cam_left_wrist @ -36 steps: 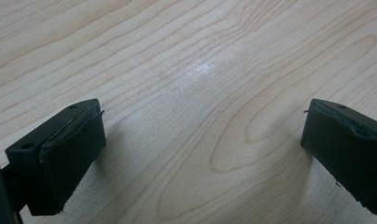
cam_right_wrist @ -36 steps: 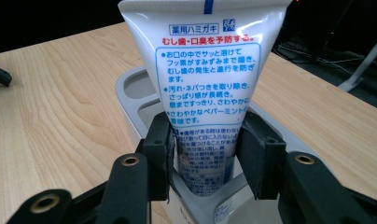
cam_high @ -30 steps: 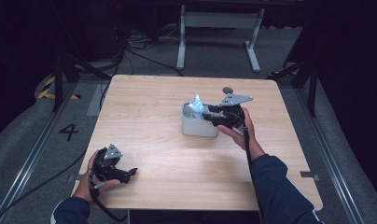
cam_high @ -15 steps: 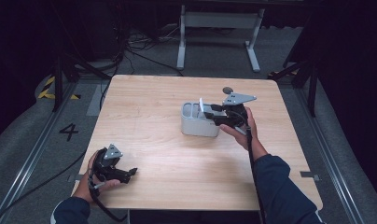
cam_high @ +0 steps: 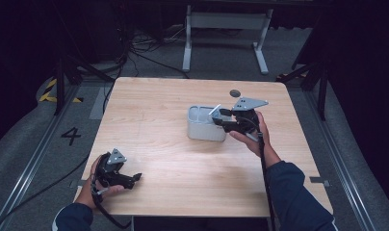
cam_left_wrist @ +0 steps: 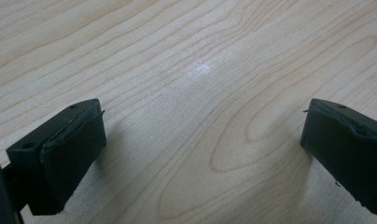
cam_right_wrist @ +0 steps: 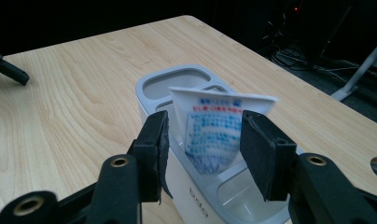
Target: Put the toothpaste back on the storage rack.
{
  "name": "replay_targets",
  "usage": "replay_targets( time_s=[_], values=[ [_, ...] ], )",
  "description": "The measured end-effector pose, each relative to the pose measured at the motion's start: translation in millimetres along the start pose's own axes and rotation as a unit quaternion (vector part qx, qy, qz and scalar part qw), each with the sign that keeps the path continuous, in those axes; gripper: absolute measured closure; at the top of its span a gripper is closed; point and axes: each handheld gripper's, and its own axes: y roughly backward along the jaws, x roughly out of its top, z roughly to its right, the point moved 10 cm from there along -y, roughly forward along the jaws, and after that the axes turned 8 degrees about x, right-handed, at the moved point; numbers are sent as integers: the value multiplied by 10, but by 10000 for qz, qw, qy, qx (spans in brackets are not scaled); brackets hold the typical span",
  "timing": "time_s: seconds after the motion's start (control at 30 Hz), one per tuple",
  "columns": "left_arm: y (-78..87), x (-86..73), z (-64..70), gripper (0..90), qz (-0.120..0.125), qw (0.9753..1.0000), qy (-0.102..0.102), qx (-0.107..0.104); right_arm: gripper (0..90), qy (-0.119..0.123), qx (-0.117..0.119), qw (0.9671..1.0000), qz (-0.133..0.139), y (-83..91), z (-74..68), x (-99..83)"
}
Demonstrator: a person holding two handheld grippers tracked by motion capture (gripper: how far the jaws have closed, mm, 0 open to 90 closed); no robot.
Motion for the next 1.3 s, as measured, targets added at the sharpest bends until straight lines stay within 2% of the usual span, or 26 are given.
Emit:
replay_targets(
  time_s=[0.37,0.63,0.77,0.93,1.3],
  values=[
    [0,0,0,5,0,10000,1,0,495,87,9,9999,-90,124,-56,-64],
    [0,0,-1,5,1,10000,-6,7,424,4,-145,9999,-69,282,-37,-149],
    [1,0,-2,5,0,10000,-8,9,406,58,-225,9997,-90,356,-37,-199],
    [2,-2,-1,5,-4,10000,10,22,384,194,-282,9992,-222,409,-63,-279],
    [3,-2,-2,5,-6,10000,14,26,353,310,-502,9970,-506,565,-45,-495]
  ],
)
